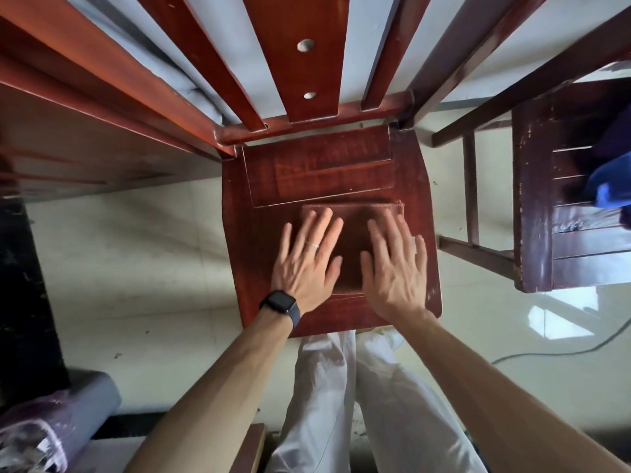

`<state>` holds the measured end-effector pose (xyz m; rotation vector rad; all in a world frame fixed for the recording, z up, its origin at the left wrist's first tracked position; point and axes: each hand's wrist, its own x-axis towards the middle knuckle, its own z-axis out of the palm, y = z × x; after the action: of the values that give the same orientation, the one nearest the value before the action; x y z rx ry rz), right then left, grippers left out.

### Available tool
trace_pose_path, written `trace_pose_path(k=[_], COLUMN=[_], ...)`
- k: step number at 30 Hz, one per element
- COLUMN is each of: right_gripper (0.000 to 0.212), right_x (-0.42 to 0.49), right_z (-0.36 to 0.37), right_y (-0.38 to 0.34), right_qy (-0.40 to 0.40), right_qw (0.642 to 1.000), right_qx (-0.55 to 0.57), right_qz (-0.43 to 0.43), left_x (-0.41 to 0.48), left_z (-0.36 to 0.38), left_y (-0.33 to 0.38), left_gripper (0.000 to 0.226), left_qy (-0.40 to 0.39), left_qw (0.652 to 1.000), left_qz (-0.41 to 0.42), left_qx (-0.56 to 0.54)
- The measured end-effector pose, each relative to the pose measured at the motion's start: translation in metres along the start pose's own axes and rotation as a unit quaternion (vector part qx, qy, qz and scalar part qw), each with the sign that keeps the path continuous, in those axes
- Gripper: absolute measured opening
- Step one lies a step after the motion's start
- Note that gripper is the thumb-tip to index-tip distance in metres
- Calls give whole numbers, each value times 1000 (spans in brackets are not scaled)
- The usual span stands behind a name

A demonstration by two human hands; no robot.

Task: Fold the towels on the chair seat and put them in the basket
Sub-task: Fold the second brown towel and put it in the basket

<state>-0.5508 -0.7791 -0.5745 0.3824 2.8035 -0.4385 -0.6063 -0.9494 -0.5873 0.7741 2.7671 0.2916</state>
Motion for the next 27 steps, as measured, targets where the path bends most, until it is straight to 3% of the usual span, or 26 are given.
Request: trace_pose_path(k=[5,10,13,16,18,20,22,27], right_gripper=[63,70,78,75,66,57,51,54], right_x=[1,1,-2,-7,-7,1,13,31], right_z=[27,34,21,-3,-17,-30,-38,-38], right_y=[25,25,23,29,34,37,35,37], right_qy=[-56,-58,-48,-33,-25,-51,-97,-146], right_qw=[997,998,994,972,950,916,892,856], right_qx=[-44,-34,-17,70,167,268,309,358], right_qz=[-27,10,97,223,264,294,317,343], left_x=[1,0,-2,-7,-8,-3,2,9], left_z=[23,27,18,7,0,-6,-11,-14], left_y=[-23,-23,-17,-5,2,5,3,-14], left_gripper=[66,68,65,59,53,46,44,39], left_qy=[-65,-60,-65,-17,58,92,70,-47], left_qw=[997,997,996,992,954,869,795,748], left_qz=[6,-4,-27,-125,-240,-368,-454,-497], left_qx=[43,43,50,-26,-172,-318,-395,-437])
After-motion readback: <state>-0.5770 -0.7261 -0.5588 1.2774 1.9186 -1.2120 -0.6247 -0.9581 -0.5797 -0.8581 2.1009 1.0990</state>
